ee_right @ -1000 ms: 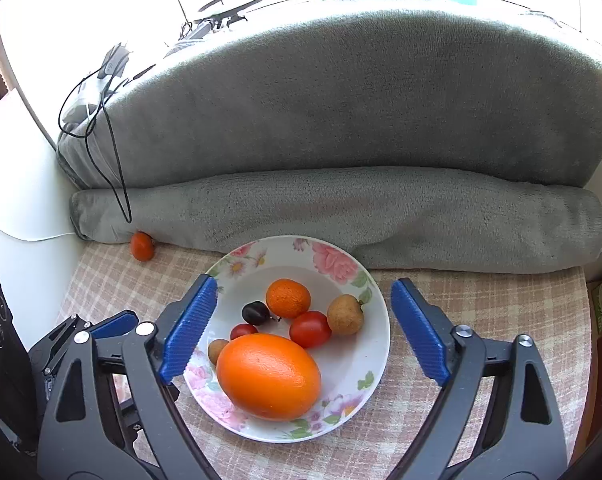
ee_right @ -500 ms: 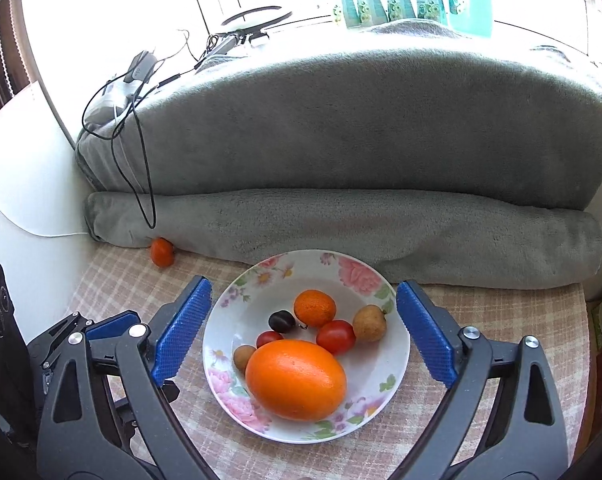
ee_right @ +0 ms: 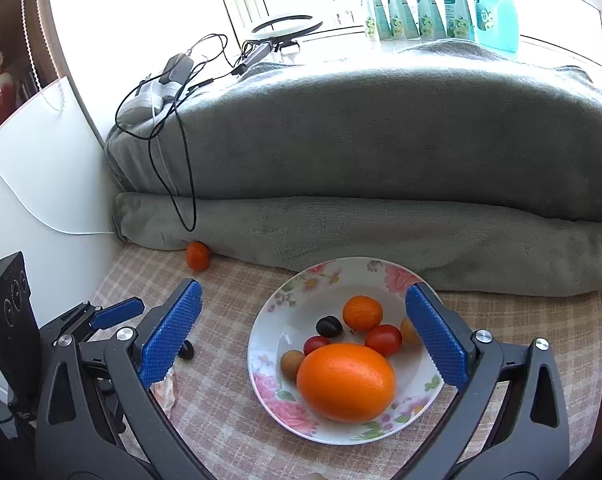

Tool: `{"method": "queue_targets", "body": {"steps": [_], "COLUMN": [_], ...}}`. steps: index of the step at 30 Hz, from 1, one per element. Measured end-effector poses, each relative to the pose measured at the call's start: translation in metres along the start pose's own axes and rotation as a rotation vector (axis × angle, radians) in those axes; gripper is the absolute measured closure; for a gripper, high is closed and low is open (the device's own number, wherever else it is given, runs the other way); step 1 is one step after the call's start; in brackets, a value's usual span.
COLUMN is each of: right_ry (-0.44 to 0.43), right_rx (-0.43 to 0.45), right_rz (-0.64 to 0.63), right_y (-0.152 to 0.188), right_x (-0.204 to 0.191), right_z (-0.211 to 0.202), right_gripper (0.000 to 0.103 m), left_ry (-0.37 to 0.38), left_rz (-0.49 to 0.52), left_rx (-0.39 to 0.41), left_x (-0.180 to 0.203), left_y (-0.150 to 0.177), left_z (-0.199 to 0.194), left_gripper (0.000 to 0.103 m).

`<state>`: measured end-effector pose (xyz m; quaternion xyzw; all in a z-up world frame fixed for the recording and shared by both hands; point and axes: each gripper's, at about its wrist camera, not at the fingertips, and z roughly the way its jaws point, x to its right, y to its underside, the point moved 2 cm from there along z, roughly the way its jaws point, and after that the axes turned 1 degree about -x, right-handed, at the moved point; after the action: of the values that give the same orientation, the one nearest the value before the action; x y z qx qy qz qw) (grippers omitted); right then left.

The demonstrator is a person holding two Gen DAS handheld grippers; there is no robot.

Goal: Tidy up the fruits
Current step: 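Move the left gripper to the mandarin by the blanket while the right gripper reaches a dark plum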

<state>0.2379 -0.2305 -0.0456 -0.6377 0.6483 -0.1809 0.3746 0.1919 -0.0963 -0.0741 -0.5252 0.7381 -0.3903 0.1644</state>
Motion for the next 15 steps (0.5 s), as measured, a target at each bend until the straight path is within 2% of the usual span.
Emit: {"method": "queue_targets", "body": {"steps": [8, 15], "right_ry": [-0.013, -0.056], "right_rx": [0.017, -0.024], "right_rz": [-0.1, -0.181], "right_y": [0.007, 0.019], "right_x": [-0.034, -0.067], "right_z": [-0.004, 0.0], "right_gripper": [0.0, 0.0], "left_ry": [-0.084, -0.138], "left_rz": [-0.043, -0.078], "left_rx": [-0.003, -0.005], "left_x": [-0.043, -0.074], "left_y": [0.004, 0.007], "left_z": [-0.006, -0.011], "left_gripper": [0.025, 0.025]}}
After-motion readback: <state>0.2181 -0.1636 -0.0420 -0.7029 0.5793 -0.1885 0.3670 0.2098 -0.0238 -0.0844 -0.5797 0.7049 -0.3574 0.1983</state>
